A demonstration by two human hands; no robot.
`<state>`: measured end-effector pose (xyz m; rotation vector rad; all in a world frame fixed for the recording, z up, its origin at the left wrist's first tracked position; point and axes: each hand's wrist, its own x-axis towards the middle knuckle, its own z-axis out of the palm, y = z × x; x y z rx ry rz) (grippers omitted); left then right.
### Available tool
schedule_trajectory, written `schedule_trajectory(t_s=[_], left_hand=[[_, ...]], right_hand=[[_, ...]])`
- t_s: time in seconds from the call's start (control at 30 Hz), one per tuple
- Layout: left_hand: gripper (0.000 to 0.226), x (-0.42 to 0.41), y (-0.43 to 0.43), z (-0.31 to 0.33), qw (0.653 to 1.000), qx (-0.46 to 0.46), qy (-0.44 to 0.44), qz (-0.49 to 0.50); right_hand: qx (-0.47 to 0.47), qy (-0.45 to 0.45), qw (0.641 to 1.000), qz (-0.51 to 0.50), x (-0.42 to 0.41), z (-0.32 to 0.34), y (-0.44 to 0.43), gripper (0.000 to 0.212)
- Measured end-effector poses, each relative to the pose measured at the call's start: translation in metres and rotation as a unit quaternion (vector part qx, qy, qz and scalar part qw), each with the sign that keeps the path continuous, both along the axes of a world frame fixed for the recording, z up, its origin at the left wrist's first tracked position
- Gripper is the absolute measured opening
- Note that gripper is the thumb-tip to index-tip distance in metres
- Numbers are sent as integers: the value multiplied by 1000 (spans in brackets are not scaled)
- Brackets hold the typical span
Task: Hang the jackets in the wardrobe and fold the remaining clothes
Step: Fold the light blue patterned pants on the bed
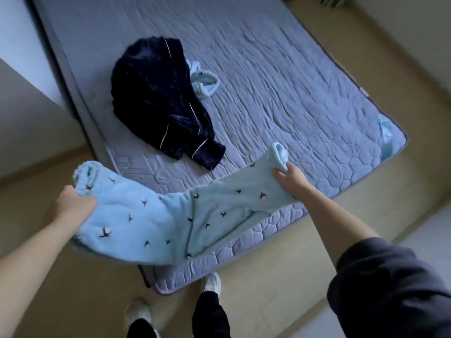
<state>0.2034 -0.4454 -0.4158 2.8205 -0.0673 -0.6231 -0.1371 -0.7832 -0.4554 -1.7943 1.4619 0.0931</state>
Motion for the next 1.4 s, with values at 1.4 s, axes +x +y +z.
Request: schedule_trajectory(t_s=[1.4], left_hand=[[17, -77, -231, 60, 997, -82, 9, -4]], right_hand=[[-207, 212, 948, 117, -73, 135, -232, 16]])
